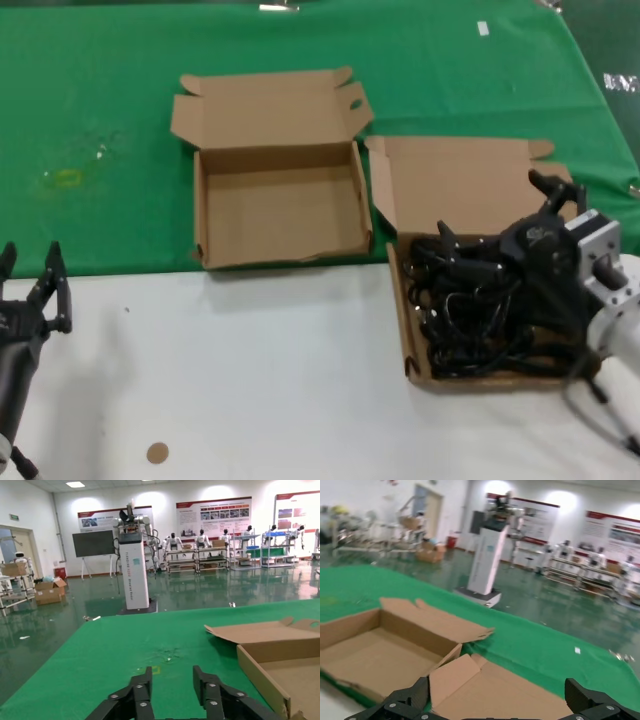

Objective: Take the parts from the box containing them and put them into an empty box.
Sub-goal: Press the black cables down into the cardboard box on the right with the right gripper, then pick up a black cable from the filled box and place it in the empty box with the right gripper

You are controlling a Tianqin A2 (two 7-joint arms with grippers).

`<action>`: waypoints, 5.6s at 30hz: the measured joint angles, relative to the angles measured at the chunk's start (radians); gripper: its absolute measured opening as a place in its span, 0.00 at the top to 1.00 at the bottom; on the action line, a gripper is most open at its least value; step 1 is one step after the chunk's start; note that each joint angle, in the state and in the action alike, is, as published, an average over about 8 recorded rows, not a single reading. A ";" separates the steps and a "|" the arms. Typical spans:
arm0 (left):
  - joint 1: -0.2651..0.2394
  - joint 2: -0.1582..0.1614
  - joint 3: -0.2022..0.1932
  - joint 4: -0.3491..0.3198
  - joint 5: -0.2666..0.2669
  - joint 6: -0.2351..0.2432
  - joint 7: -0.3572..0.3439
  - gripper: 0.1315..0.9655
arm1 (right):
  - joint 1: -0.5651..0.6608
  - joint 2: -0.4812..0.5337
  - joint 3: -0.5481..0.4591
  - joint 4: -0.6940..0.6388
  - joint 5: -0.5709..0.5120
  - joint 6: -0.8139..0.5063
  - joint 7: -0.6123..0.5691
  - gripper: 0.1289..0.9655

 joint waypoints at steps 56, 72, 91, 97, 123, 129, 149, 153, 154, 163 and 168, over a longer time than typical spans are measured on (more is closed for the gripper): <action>0.000 0.000 0.000 0.000 0.000 0.000 0.000 0.98 | 0.645 0.235 -0.186 -0.324 -0.420 -1.185 -0.441 0.03; 0.000 0.000 0.000 0.000 0.000 0.000 -0.001 0.98 | 0.685 0.181 -0.208 -0.436 -0.482 -1.181 -0.497 0.22; 0.000 0.000 0.000 0.000 0.000 0.000 -0.001 0.98 | 0.717 0.142 -0.210 -0.504 -0.511 -1.157 -0.522 0.63; 0.000 0.000 0.000 0.000 0.000 0.000 0.000 0.98 | 0.718 0.149 -0.208 -0.491 -0.512 -1.164 -0.504 0.77; 0.000 0.000 0.000 0.000 0.000 0.000 0.000 0.98 | 0.822 0.088 -0.191 -0.415 -0.491 -1.200 -0.332 0.94; 0.000 0.000 0.000 0.000 0.000 0.000 0.000 0.98 | 0.853 0.010 -0.205 -0.432 -0.504 -1.151 -0.320 0.94; 0.000 0.000 0.000 0.000 0.000 0.000 0.000 0.98 | 0.955 -0.268 -0.291 -0.575 -0.585 -0.986 -0.323 0.94; 0.000 0.000 0.000 0.000 0.000 0.000 0.000 0.98 | 0.967 -0.303 -0.299 -0.627 -0.588 -0.963 -0.347 0.94; 0.000 0.000 0.000 0.000 0.000 0.000 0.000 0.98 | 0.970 -0.311 -0.300 -0.640 -0.588 -0.958 -0.354 0.94; 0.000 0.000 0.000 0.000 0.000 0.000 0.000 0.98 | 0.997 -0.365 -0.308 -0.754 -0.587 -0.920 -0.422 0.94; 0.000 0.000 0.000 0.000 0.000 0.000 0.000 0.98 | 1.012 -0.391 -0.311 -0.814 -0.587 -0.902 -0.460 0.94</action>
